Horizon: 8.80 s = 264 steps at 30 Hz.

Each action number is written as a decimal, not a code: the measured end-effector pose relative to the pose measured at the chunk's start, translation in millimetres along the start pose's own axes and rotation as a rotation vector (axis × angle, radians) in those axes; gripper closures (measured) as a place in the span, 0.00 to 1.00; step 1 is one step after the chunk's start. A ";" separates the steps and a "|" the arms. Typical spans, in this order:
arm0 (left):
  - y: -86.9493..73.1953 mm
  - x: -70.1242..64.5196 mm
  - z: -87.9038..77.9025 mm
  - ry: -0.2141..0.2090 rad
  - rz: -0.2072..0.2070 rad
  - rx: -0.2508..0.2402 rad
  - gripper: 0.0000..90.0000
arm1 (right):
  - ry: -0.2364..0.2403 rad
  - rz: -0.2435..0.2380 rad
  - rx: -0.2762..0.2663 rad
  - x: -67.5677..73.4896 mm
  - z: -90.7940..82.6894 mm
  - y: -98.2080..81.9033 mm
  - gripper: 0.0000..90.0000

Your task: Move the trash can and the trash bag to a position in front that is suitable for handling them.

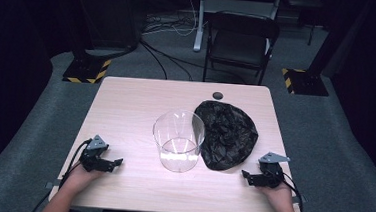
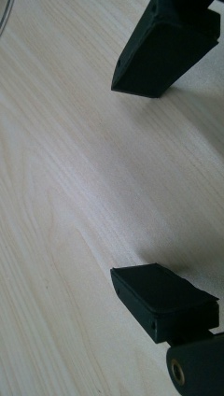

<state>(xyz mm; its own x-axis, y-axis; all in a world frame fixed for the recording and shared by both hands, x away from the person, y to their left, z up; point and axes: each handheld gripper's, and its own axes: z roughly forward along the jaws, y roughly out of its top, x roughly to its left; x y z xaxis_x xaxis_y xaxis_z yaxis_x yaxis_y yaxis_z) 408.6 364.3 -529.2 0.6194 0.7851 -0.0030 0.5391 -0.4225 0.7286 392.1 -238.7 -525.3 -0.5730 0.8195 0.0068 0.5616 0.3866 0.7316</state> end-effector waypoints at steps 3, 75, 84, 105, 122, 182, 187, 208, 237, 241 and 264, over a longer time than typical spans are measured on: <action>-0.1 -0.1 0.0 0.000 -0.001 0.000 0.10 | 0.005 -0.001 0.001 1.1 -1.8 0.0 0.29; -12.3 -4.5 -12.8 -0.001 0.001 -0.002 0.12 | 0.005 0.001 -0.038 3.6 59.6 106.6 0.75; -12.4 -4.3 -13.4 -0.005 0.005 0.001 0.12 | 0.038 0.009 -0.054 12.6 40.0 89.0 0.90; 29.8 -25.2 -16.7 -0.152 -0.015 -0.020 0.34 | 0.058 -0.039 -0.041 9.0 -18.3 51.3 0.91; 108.5 -54.4 -39.4 -0.183 0.046 -0.127 0.31 | 0.101 -0.049 -0.036 9.8 -28.5 44.0 0.91; 157.9 -97.3 -0.2 -0.252 0.157 -0.091 0.30 | 0.002 -0.016 -0.043 14.2 -0.7 47.5 0.43; 147.9 -100.5 -8.1 -0.288 0.175 -0.107 0.31 | -0.006 -0.031 -0.037 15.2 -2.4 46.4 0.42; 116.4 -104.9 -33.2 -0.372 0.192 -0.171 0.31 | -0.018 0.044 -0.062 14.5 -13.6 43.3 0.38; 89.3 -40.8 -77.9 -0.208 -0.007 -0.326 0.30 | 0.036 -0.078 0.063 31.6 1.7 49.5 0.74; 86.8 -38.0 -76.5 -0.204 -0.016 -0.323 0.30 | 0.068 -0.083 0.068 37.7 -10.7 39.7 0.75; 80.1 -34.0 -64.7 -0.174 -0.027 -0.281 0.30 | 0.045 -0.037 -0.035 62.1 -47.8 34.4 0.33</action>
<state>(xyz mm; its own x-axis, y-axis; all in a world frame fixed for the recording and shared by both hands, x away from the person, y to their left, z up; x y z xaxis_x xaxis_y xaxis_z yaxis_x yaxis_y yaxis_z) 393.8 333.1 -426.5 0.7087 0.6945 -0.1241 0.3928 -0.2423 0.8871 347.3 -194.8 -467.1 -0.6199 0.7846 0.0090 0.5185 0.4010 0.7552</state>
